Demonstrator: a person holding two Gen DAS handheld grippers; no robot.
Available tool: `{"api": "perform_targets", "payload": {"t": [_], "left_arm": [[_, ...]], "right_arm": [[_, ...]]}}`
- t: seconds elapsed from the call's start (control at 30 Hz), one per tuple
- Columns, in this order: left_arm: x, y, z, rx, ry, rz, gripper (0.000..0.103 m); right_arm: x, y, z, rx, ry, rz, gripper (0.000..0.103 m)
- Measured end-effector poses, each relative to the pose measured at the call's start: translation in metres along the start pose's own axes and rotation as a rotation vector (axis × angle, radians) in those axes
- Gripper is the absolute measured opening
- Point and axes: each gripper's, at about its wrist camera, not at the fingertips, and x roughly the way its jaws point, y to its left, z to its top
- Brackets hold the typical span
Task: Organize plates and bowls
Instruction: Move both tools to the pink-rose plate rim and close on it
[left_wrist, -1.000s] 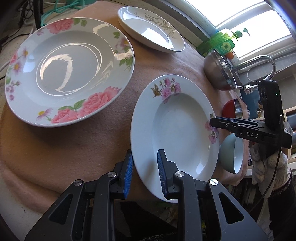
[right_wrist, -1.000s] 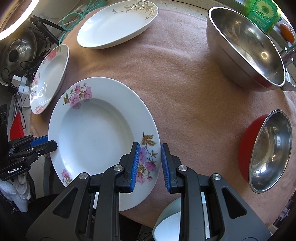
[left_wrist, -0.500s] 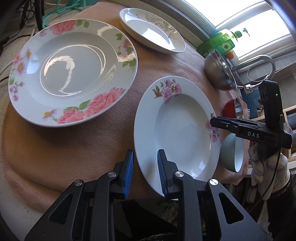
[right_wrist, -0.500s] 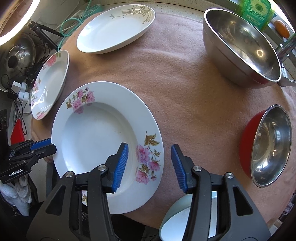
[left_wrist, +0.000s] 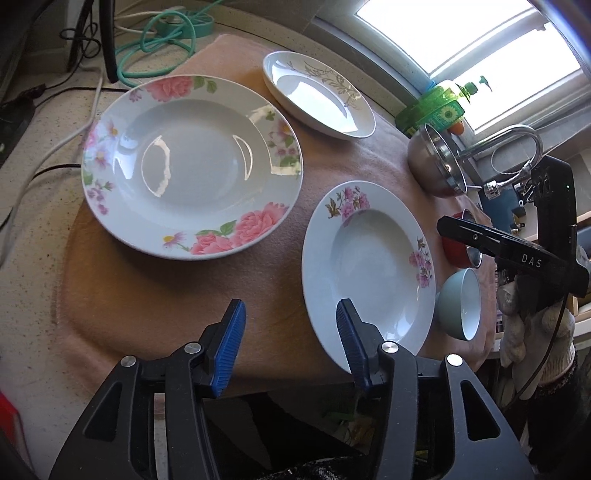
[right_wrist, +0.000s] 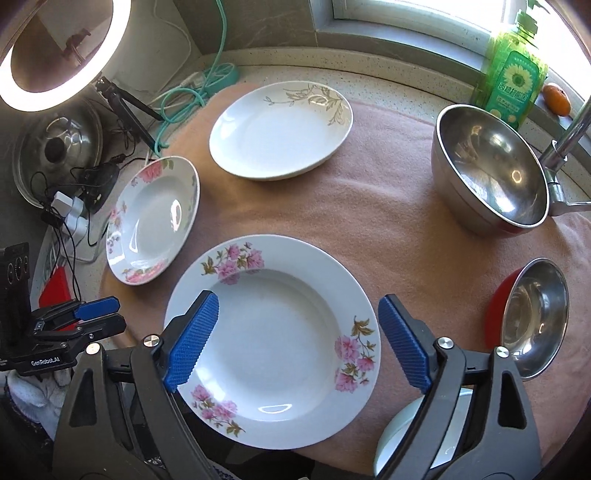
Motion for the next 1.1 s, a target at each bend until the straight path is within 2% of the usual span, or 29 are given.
{"api": "perform_targets", "payload": {"t": [0.07,0.13,0.33,0.5,0.73,0.8,0.93,1.07,1.1], "left_arm": [[-0.011,0.009,0.005,-0.014,-0.043,0.024,0.051],[-0.019,0.023,0.010,-0.037,-0.074,0.032,0.057],[-0.037,0.063,0.030,-0.106,-0.141,0.078,0.058],[-0.046,0.089,0.044,-0.134,-0.171,0.109,0.058],[-0.047,0.105,0.065,-0.143,-0.183,0.096,0.058],[-0.048,0.104,0.070,-0.155,-0.193,0.073,0.058],[-0.042,0.103,0.078,-0.129,-0.192,0.090,0.058],[-0.033,0.110,0.081,-0.141,-0.173,0.091,0.055],[-0.031,0.113,0.081,-0.149,-0.169,0.084,0.055]], "right_arm": [[-0.002,0.008,0.004,0.016,-0.023,0.026,0.091],[-0.001,0.014,0.007,0.034,-0.038,0.054,0.091],[0.008,0.034,0.017,0.068,-0.058,0.107,0.091],[0.023,0.048,0.024,0.081,-0.041,0.135,0.091],[0.047,0.058,0.036,0.123,-0.015,0.174,0.091],[0.053,0.059,0.040,0.137,-0.001,0.189,0.091],[0.063,0.057,0.047,0.160,0.014,0.203,0.084],[0.076,0.056,0.052,0.181,0.045,0.227,0.062],[0.079,0.056,0.053,0.183,0.056,0.233,0.060]]}}
